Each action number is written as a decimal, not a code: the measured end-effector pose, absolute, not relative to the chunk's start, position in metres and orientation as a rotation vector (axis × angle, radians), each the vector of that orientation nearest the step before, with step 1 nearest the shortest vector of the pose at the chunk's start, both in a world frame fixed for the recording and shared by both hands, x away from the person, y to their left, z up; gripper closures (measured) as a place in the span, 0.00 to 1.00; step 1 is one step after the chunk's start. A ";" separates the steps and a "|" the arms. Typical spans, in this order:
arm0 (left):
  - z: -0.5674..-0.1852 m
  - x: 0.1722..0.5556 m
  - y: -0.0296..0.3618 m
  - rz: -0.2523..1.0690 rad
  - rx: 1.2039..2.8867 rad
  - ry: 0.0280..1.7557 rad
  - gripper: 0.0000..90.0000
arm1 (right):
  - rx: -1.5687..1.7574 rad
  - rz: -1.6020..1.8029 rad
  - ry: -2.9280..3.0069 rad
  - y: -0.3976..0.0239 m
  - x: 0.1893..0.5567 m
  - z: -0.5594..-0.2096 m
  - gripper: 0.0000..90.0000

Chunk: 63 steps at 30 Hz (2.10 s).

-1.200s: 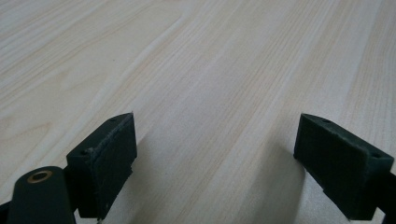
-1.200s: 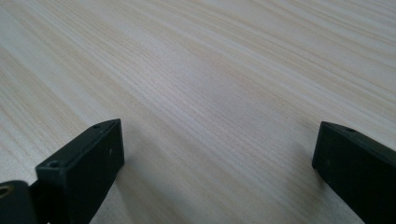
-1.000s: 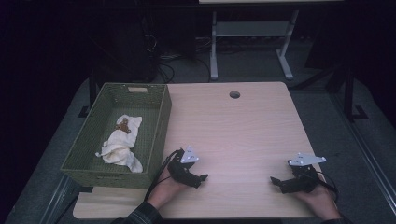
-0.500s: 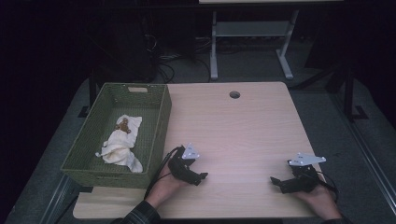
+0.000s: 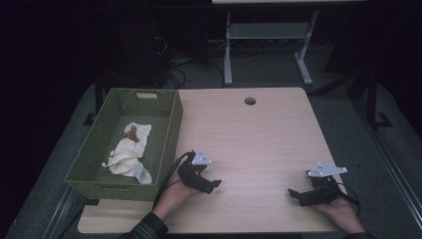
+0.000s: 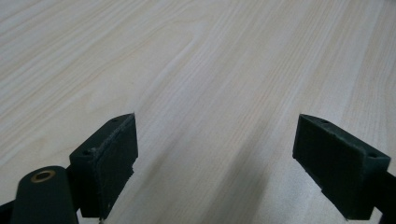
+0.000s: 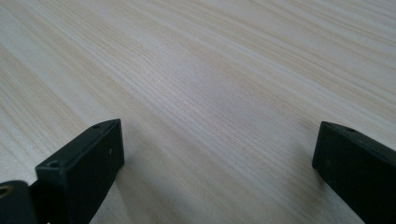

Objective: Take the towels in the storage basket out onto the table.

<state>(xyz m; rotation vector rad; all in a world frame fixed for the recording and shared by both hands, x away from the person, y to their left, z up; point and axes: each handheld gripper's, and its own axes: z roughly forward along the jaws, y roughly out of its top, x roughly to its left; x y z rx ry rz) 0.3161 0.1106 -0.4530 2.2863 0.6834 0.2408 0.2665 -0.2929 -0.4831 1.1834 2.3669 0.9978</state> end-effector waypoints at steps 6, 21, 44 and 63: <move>-0.446 0.317 0.111 0.250 2.294 0.671 0.15 | 1.181 0.999 2.372 -0.293 0.267 -0.483 0.02; -0.428 0.321 0.109 0.268 2.295 0.667 0.15 | 1.182 0.998 2.373 -0.293 0.267 -0.483 0.02; -0.400 0.330 0.110 0.256 2.300 0.677 0.15 | 1.182 0.998 2.373 -0.293 0.267 -0.483 0.02; -0.374 0.339 0.125 0.220 2.261 0.667 0.15 | 1.178 0.998 2.372 -0.293 0.267 -0.483 0.02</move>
